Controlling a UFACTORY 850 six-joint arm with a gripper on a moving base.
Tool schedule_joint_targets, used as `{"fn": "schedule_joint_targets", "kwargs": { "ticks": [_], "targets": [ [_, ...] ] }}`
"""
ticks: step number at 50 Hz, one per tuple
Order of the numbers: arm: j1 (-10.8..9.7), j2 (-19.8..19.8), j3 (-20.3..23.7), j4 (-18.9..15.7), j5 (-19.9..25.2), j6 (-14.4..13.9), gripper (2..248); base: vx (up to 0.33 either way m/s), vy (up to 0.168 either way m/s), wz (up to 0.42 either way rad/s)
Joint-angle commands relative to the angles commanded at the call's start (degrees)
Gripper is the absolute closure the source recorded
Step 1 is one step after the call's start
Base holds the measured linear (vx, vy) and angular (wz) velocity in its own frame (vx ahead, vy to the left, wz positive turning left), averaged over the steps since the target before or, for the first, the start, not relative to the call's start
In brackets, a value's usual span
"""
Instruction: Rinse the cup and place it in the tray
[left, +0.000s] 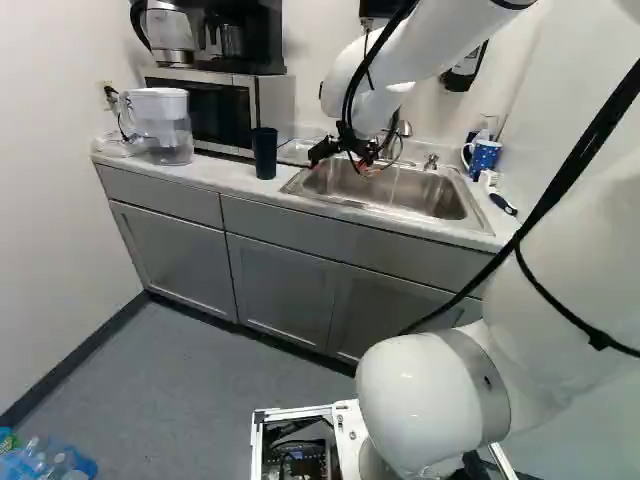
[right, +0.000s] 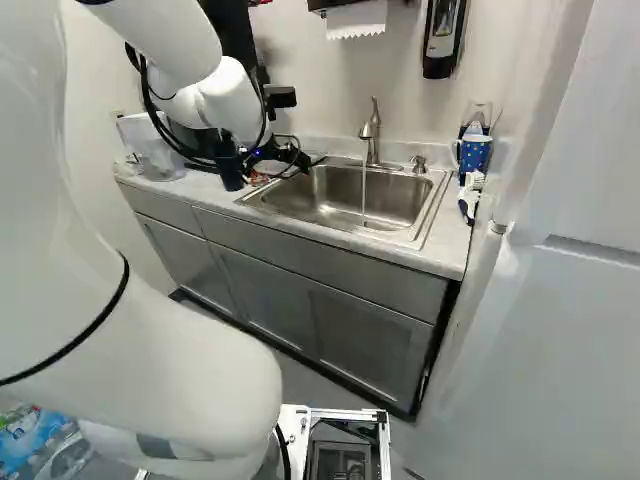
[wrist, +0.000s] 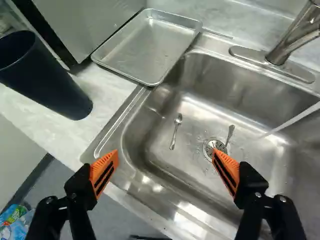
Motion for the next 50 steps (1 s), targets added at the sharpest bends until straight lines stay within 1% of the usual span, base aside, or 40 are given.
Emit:
{"fn": "schedule_joint_targets", "kwargs": {
  "ticks": [50],
  "targets": [
    [10.05, -2.69, -2.52, 0.0, 0.0, 0.0, 3, 0.0, 0.0, 0.0]
  ]
}}
